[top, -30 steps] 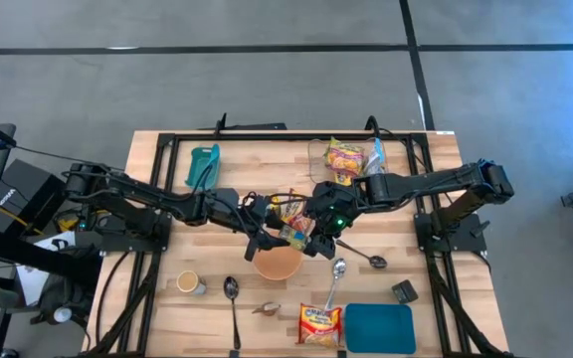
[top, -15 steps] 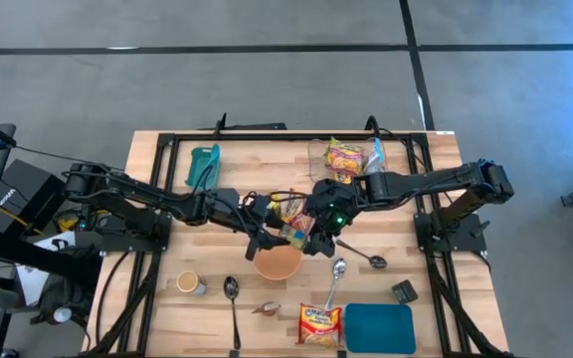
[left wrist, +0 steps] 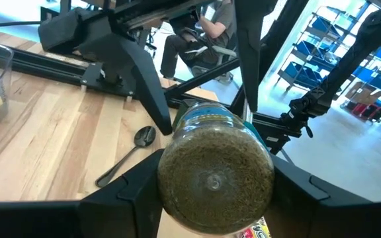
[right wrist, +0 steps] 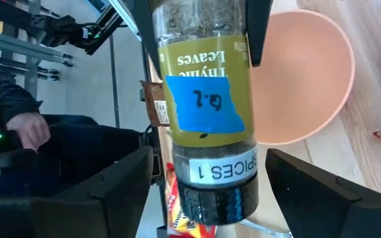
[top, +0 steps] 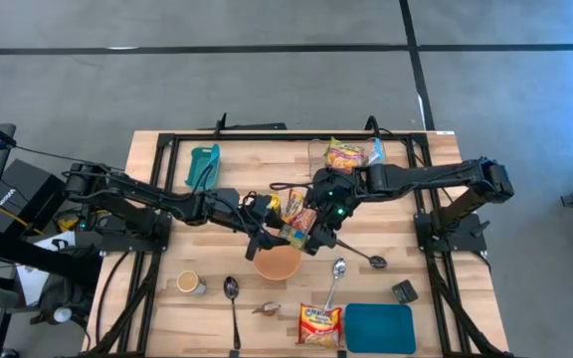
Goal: Pick & Place Food Item
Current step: Put the black seasoning bottle into the dark blue bin
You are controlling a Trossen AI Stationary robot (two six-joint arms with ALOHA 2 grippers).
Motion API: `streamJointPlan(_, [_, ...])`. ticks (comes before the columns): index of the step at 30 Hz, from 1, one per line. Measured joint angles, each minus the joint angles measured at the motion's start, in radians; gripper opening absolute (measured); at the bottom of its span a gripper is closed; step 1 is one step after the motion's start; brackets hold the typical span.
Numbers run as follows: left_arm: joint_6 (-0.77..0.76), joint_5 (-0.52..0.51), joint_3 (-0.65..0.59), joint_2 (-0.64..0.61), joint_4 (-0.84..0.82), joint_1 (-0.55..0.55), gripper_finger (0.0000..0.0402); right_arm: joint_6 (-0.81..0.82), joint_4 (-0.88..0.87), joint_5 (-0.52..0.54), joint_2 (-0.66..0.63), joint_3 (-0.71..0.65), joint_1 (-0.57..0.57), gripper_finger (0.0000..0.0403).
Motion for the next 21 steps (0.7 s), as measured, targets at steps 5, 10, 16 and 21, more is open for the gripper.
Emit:
streamJointPlan(5, [0.0, 0.0, 0.0, 0.0, 0.0, 0.0, 0.0192, 0.0, -0.004, 0.014, -0.04, 0.0, -0.002, 0.0286])
streamJointPlan(10, [0.0, 0.0, 0.0, 0.0, 0.0, 0.0, 0.0195, 0.0, -0.033, 0.121, -0.126, 0.0, -0.001, 0.0286])
streamJointPlan(16, [0.0, 0.0, 0.0, 0.0, 0.002, 0.0, 0.0192, 0.0, -0.07, 0.377, -0.24, 0.0, 0.035, 0.0286])
streamJointPlan(21, [0.0, -0.009, 0.0, 0.0, 0.008, 0.0, 0.0197, 0.001, -0.076, 0.599, -0.294, 0.0, 0.107, 0.0286])
